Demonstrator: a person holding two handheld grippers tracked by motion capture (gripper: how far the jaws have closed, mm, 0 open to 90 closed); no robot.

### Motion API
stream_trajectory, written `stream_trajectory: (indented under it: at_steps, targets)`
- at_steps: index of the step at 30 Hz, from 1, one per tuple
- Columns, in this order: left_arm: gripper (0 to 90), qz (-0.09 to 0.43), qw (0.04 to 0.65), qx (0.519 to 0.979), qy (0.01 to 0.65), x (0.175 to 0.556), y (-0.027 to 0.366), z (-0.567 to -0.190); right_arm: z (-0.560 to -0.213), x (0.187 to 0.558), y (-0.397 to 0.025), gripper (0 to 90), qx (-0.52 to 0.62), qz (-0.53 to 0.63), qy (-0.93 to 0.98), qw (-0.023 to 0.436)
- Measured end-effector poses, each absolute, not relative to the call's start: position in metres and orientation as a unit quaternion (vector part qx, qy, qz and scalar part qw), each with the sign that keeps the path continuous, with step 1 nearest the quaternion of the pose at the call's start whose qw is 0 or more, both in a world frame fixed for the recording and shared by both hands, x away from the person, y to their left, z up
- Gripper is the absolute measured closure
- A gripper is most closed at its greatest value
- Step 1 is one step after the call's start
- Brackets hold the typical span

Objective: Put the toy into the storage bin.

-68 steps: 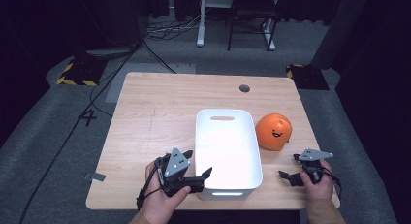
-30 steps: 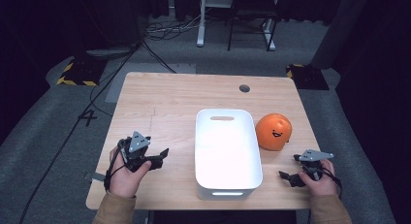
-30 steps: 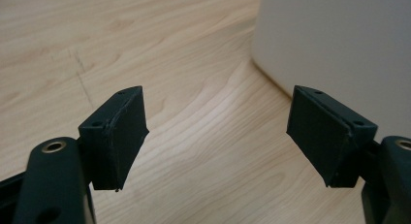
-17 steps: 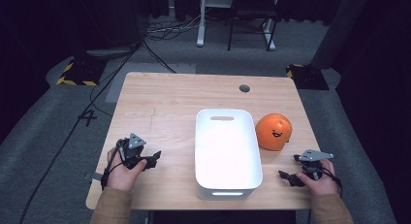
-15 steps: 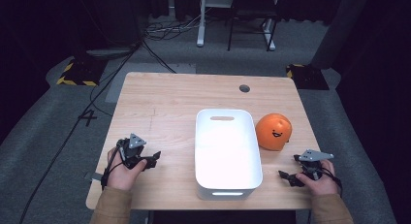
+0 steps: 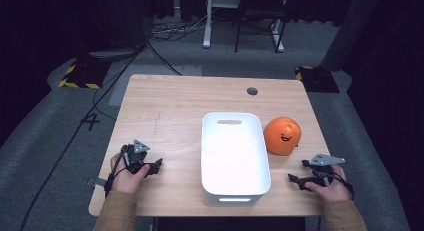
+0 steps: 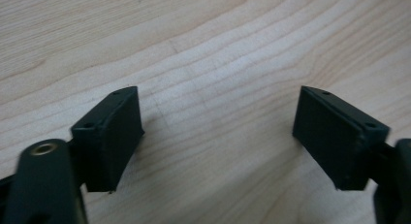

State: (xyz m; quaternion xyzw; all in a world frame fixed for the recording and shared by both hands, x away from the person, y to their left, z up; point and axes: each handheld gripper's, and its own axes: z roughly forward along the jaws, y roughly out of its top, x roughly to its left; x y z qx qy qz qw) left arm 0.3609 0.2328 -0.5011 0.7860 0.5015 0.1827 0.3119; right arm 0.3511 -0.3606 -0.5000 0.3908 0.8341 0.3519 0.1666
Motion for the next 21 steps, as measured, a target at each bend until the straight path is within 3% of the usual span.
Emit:
stream_trajectory:
  at_steps: [3, 9, 21]
  targets:
    - [15.6, 0.182, 0.319, 0.783, 0.501, 0.362, 0.236, -0.502, -0.499, 0.351, -0.363, 22.3, 0.397, 0.349, 0.832, 0.168]
    - [14.3, 0.186, 0.318, 0.781, 0.504, 0.367, 0.236, -0.503, -0.489, 0.349, -0.369, 48.2, 0.398, 0.352, 0.832, 0.159]
    - [13.2, 0.185, 0.317, 0.781, 0.505, 0.371, 0.235, -0.503, -0.463, 0.343, -0.369, 53.5, 0.384, 0.386, 0.822, 0.166]
